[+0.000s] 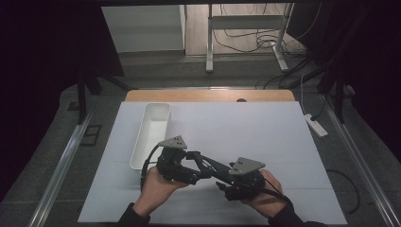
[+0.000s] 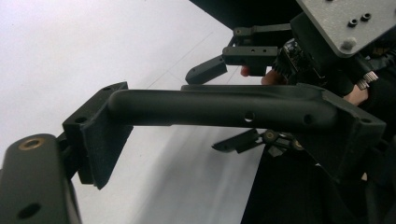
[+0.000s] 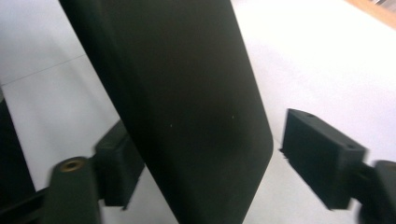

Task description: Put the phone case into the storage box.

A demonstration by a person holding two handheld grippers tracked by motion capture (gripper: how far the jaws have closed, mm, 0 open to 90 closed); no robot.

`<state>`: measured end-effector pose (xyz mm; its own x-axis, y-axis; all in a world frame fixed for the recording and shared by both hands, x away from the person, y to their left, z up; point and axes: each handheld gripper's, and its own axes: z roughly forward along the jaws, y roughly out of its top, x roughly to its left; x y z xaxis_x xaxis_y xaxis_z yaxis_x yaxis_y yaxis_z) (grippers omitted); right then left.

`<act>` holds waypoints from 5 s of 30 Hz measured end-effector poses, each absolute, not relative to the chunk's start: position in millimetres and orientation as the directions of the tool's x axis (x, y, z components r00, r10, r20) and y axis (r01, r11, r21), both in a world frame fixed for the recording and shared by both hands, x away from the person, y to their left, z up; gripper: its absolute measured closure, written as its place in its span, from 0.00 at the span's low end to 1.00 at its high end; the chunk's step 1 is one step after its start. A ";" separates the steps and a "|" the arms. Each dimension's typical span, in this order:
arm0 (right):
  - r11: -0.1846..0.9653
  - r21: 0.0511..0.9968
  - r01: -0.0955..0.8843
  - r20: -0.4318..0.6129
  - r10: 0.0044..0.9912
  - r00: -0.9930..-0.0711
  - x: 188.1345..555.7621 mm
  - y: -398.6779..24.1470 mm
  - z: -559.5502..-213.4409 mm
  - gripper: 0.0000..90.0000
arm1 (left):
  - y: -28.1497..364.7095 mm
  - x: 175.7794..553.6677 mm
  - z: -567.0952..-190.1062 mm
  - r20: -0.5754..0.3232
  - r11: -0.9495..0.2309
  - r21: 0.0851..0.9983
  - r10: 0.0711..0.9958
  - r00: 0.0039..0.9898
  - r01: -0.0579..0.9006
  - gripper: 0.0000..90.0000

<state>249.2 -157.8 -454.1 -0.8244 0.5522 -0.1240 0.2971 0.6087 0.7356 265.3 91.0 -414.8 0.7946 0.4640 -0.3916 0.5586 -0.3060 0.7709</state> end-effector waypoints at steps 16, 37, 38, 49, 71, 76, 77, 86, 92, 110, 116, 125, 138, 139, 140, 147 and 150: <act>0.625 0.743 0.237 -0.206 0.551 -0.808 244.6 -160.1 -451.9 0.70 | 91.9 267.9 -412.6 -0.415 -0.263 0.768 0.489 0.767 0.584 0.16; 0.694 0.705 0.148 -0.313 0.491 -0.813 237.9 -155.0 -452.5 0.92 | 92.1 269.7 -415.3 -0.443 -0.215 0.773 0.492 0.750 0.597 0.15; 0.695 0.705 0.142 -0.318 0.489 -0.812 237.3 -154.6 -452.3 0.92 | 92.8 270.3 -415.8 -0.451 -0.207 0.771 0.489 0.747 0.602 0.15; 0.651 0.729 0.210 -0.231 0.523 -0.820 244.0 -163.3 -449.4 0.94 | 96.7 273.0 -418.0 -0.430 -0.224 0.772 0.505 0.748 0.595 0.03; 0.551 0.771 0.319 0.084 0.409 -0.909 257.6 -190.8 -447.2 0.94 | 113.5 267.1 -421.1 -0.223 -0.348 0.840 0.479 0.849 0.417 0.00; 0.530 0.783 0.325 0.141 0.358 -0.923 258.9 -195.8 -447.8 0.94 | 117.8 267.1 -422.4 -0.230 -0.327 0.856 0.454 0.861 0.401 0.00; 0.528 0.783 0.327 0.150 0.350 -0.925 259.0 -196.0 -448.2 0.94 | 118.1 267.1 -422.5 -0.228 -0.329 0.856 0.450 0.863 0.398 0.00; 0.510 0.791 0.339 0.201 0.307 -0.930 258.2 -195.1 -449.9 0.94 | 117.9 266.5 -423.6 -0.246 -0.324 0.859 0.419 0.874 0.397 0.01; 0.513 0.791 0.334 0.196 0.304 -0.932 257.5 -194.5 -449.9 0.94 | 120.2 265.1 -423.1 -0.253 -0.303 0.866 0.420 0.872 0.397 0.19; 0.504 0.797 0.333 0.192 0.311 -0.931 257.7 -194.9 -449.1 0.94 | 123.2 266.8 -423.8 -0.313 -0.277 0.860 0.375 0.872 0.428 0.75; 0.503 0.798 0.330 0.191 0.309 -0.932 257.3 -194.2 -449.3 0.94 | 122.9 266.9 -423.9 -0.324 -0.272 0.861 0.358 0.876 0.430 0.84; 0.520 0.796 0.311 0.159 0.317 -0.935 256.2 -192.6 -449.6 0.94 | 125.0 270.3 -426.0 -0.389 -0.234 0.849 0.331 0.859 0.475 0.92; 0.563 0.772 0.295 0.058 0.400 -0.915 254.7 -185.4 -452.2 0.70 | 118.6 270.2 -418.1 -0.346 -0.268 0.841 0.400 0.848 0.470 0.93; 0.566 0.770 0.295 0.061 0.395 -0.917 254.4 -184.7 -452.7 0.68 | 118.3 270.3 -417.5 -0.336 -0.273 0.841 0.411 0.847 0.467 0.93; 0.572 0.766 0.294 0.055 0.396 -0.916 253.5 -184.0 -453.0 0.66 | 118.2 270.5 -417.0 -0.330 -0.280 0.840 0.418 0.847 0.465 0.93; 0.585 0.751 0.306 0.029 0.434 -0.901 252.4 -187.0 -452.6 0.54 | 121.8 271.9 -412.6 -0.293 -0.303 0.838 0.452 0.842 0.455 0.93; 0.583 0.748 0.316 0.017 0.459 -0.888 252.6 -191.5 -451.6 0.50 | 125.4 272.9 -411.8 -0.285 -0.307 0.835 0.467 0.837 0.456 0.93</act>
<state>252.6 -191.5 -451.6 -0.8881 0.4594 0.0174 0.3165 0.5834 0.7480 272.9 125.4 -411.8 0.8369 0.4674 -0.2847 0.4557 -0.3071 0.8354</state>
